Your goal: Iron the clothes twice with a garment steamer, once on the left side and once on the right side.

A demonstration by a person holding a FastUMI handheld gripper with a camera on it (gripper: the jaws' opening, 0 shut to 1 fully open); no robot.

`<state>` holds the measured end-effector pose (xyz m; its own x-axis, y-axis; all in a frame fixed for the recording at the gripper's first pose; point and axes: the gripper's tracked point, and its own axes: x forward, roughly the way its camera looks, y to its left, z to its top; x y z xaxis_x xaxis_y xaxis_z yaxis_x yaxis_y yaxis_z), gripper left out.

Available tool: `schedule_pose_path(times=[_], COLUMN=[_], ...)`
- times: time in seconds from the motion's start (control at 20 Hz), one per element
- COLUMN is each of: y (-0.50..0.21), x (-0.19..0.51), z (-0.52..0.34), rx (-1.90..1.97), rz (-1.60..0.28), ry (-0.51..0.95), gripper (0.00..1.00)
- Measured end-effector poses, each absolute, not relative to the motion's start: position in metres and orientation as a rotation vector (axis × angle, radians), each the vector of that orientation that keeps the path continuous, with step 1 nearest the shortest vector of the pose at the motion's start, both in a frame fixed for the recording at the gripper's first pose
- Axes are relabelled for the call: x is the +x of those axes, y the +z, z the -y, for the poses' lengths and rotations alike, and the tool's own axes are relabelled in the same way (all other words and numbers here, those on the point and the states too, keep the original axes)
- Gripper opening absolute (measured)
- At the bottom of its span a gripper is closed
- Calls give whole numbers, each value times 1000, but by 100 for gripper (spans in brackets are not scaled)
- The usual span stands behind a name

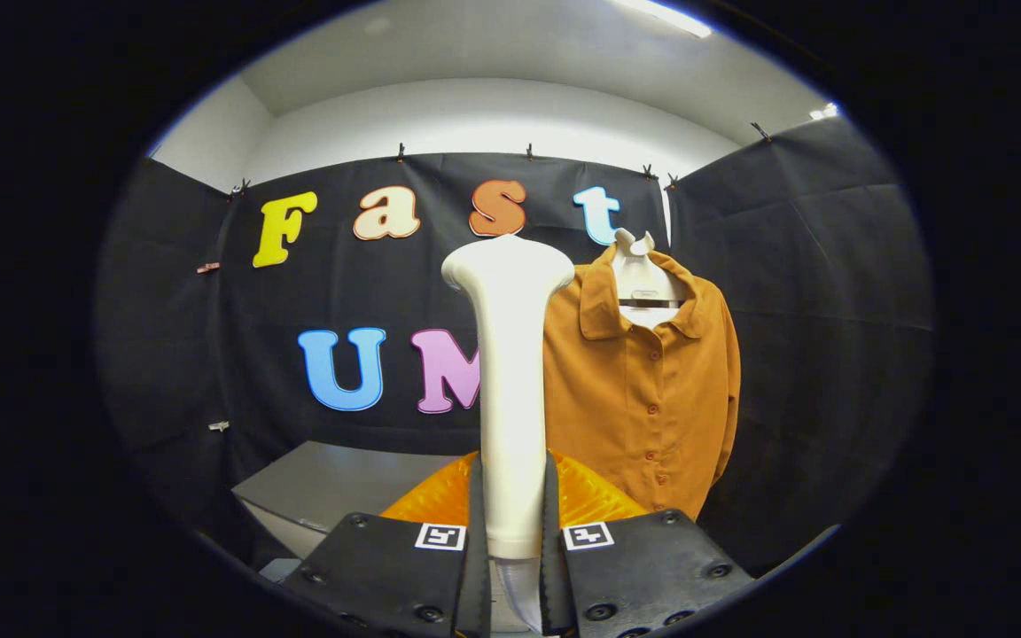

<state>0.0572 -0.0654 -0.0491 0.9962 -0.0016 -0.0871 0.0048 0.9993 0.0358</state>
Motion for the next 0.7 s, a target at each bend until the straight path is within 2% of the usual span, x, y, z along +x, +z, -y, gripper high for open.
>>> schedule_pose_path(times=[0.7], y=[-45], x=[53], z=[18], rx=[9], rz=[-84], ry=[23], gripper=[25])
